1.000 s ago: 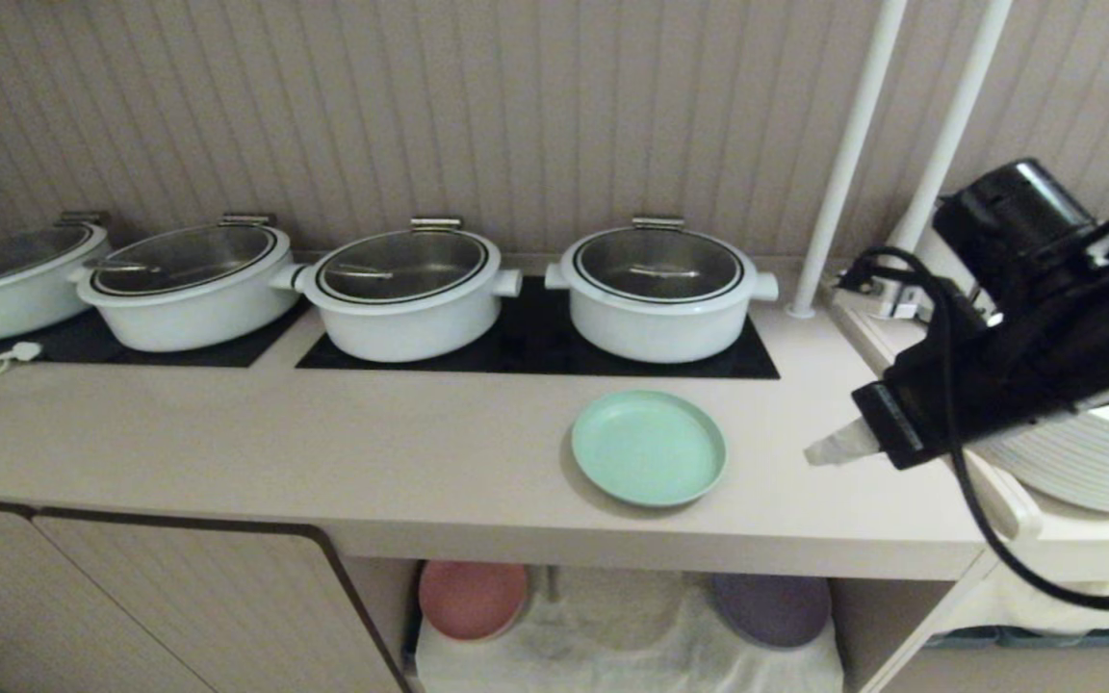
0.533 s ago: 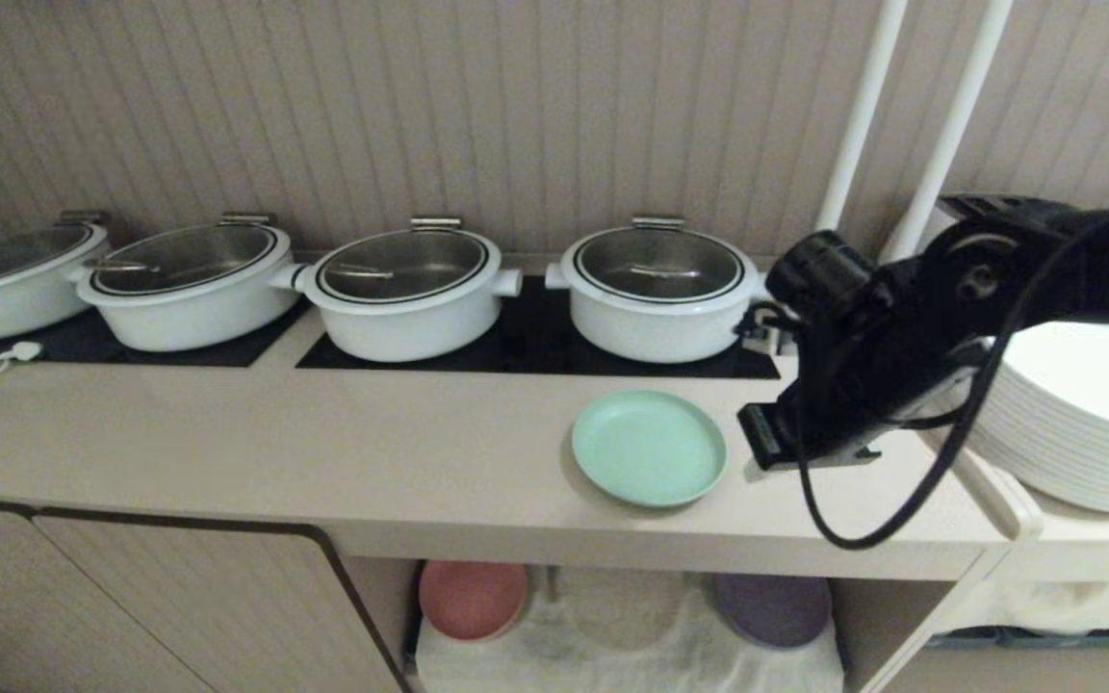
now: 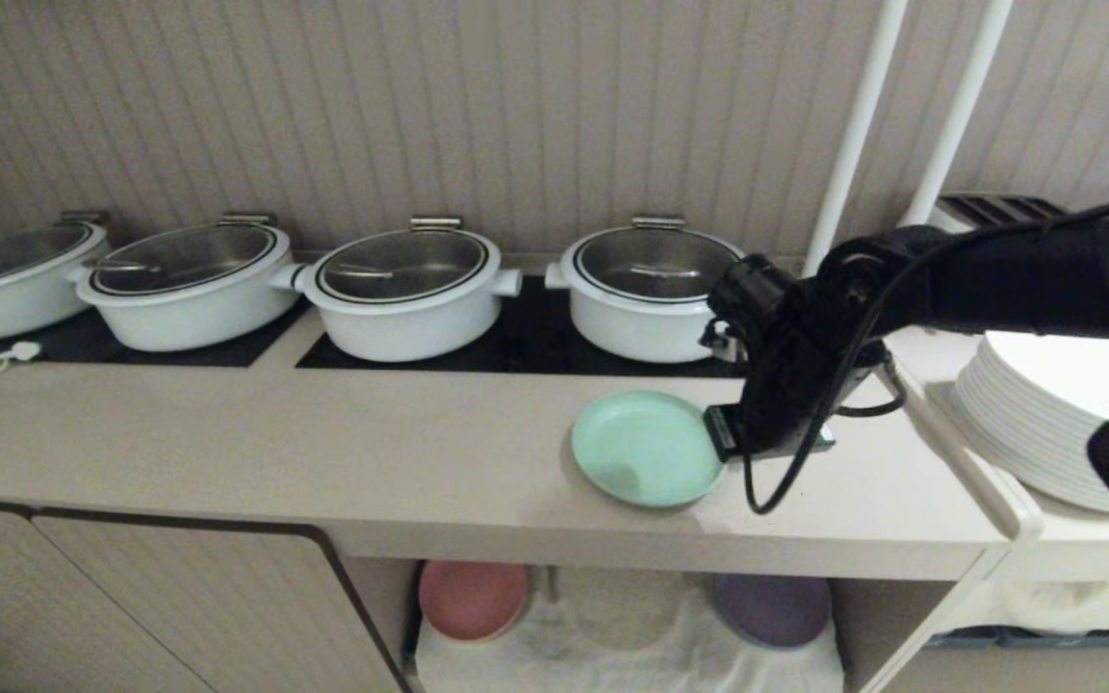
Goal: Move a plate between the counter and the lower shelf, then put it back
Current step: Pick up the plate
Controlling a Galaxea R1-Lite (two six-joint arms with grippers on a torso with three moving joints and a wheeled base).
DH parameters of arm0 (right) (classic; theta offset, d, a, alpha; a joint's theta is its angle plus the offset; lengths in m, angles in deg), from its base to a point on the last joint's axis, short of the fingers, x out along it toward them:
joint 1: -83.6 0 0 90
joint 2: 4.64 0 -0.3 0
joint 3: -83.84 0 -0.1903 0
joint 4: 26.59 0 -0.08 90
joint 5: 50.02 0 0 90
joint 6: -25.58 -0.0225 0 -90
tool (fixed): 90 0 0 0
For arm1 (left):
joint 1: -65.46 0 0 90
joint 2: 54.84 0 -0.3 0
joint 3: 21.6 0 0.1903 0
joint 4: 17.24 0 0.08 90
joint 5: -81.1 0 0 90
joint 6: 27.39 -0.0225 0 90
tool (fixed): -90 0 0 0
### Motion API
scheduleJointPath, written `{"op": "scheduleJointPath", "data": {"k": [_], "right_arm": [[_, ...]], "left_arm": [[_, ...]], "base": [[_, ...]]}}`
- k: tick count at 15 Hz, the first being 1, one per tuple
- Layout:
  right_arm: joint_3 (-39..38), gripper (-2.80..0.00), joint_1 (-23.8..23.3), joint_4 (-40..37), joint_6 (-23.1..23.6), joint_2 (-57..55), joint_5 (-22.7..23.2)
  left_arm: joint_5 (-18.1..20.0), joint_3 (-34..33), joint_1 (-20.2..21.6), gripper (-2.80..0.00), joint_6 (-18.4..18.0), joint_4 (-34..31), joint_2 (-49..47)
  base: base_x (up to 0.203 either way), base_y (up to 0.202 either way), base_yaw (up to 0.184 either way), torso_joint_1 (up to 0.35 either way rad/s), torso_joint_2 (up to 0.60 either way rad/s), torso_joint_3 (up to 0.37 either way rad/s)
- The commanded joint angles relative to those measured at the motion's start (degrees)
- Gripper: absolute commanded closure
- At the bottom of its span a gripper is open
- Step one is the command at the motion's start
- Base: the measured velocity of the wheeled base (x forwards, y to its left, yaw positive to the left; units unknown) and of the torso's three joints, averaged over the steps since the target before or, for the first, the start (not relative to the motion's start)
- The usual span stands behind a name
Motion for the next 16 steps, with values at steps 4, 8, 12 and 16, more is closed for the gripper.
{"op": "scheduleJointPath", "data": {"k": [4, 8, 12, 16], "right_arm": [[7.29, 0.0, -2.51, 0.23, 0.57, -6.13, -0.78], [7.39, 0.0, -3.74, 1.49, 0.68, -7.63, -3.42], [7.39, -2.8, -4.05, 2.66, 0.59, -7.73, -3.42], [7.39, -2.8, -4.23, 4.85, 1.03, -7.91, -3.42]], "left_arm": [[-0.01, 0.0, 0.0, 0.0, 0.0, 0.0, 0.02], [-0.01, 0.0, 0.0, 0.0, 0.0, 0.0, 0.02], [-0.01, 0.0, 0.0, 0.0, 0.0, 0.0, 0.02], [-0.01, 0.0, 0.0, 0.0, 0.0, 0.0, 0.02]], "base": [[0.0, 0.0, 0.0, 0.0, 0.0, 0.0], [0.0, 0.0, 0.0, 0.0, 0.0, 0.0], [0.0, 0.0, 0.0, 0.0, 0.0, 0.0], [0.0, 0.0, 0.0, 0.0, 0.0, 0.0]]}}
